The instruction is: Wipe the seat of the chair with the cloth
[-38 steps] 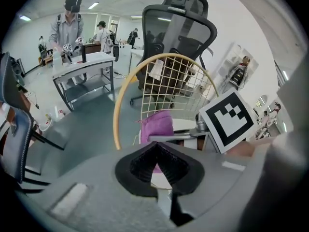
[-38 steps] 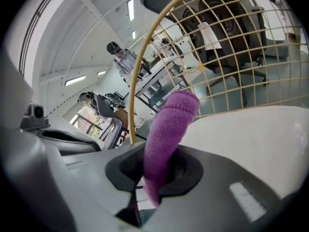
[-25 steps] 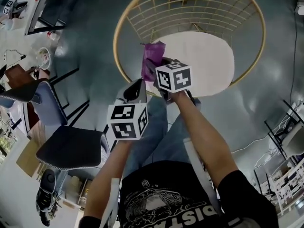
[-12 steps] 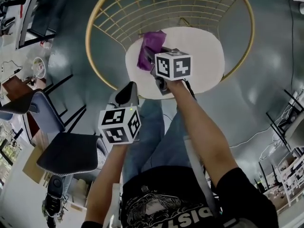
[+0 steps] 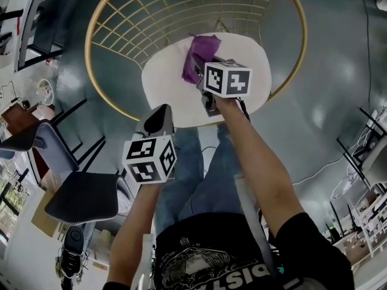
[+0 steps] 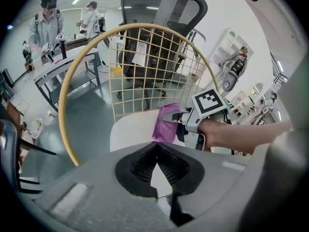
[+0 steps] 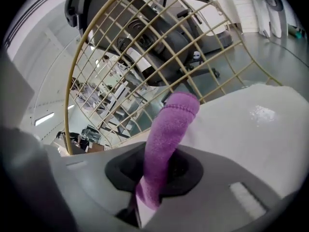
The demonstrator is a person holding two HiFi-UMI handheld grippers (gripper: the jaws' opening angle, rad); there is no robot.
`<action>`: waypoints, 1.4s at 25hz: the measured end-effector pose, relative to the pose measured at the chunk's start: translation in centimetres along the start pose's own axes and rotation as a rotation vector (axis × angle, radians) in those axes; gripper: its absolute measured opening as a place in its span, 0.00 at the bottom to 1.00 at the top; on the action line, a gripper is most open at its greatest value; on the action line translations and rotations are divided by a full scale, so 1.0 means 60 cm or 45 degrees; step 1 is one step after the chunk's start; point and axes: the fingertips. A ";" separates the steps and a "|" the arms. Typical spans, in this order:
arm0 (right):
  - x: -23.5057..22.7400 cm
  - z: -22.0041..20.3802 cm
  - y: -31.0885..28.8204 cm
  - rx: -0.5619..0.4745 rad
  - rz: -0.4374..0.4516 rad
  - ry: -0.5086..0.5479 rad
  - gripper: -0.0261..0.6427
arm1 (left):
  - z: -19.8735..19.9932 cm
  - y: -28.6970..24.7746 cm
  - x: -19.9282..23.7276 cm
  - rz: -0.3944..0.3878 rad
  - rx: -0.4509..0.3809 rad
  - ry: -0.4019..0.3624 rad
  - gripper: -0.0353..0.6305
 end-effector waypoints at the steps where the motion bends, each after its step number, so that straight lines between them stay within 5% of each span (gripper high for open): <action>1: -0.010 0.004 0.006 -0.011 -0.010 -0.007 0.13 | 0.000 -0.002 -0.004 -0.001 0.000 0.000 0.05; 17: -0.166 0.037 0.163 -0.142 -0.205 -0.132 0.13 | -0.017 -0.034 -0.121 -0.064 0.017 -0.033 0.05; 25: -0.204 0.042 0.211 -0.093 -0.315 0.026 0.13 | -0.013 -0.046 -0.141 -0.056 0.010 -0.027 0.05; 35: -0.028 0.005 0.177 -0.070 0.009 0.072 0.13 | -0.027 -0.027 -0.072 0.006 -0.009 0.023 0.05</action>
Point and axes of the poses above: the fingertips, and each gripper's own axes: y backward along the fingers, x to its left, z out of its top, and after that the axes turned 2 degrees about -x, right-handed
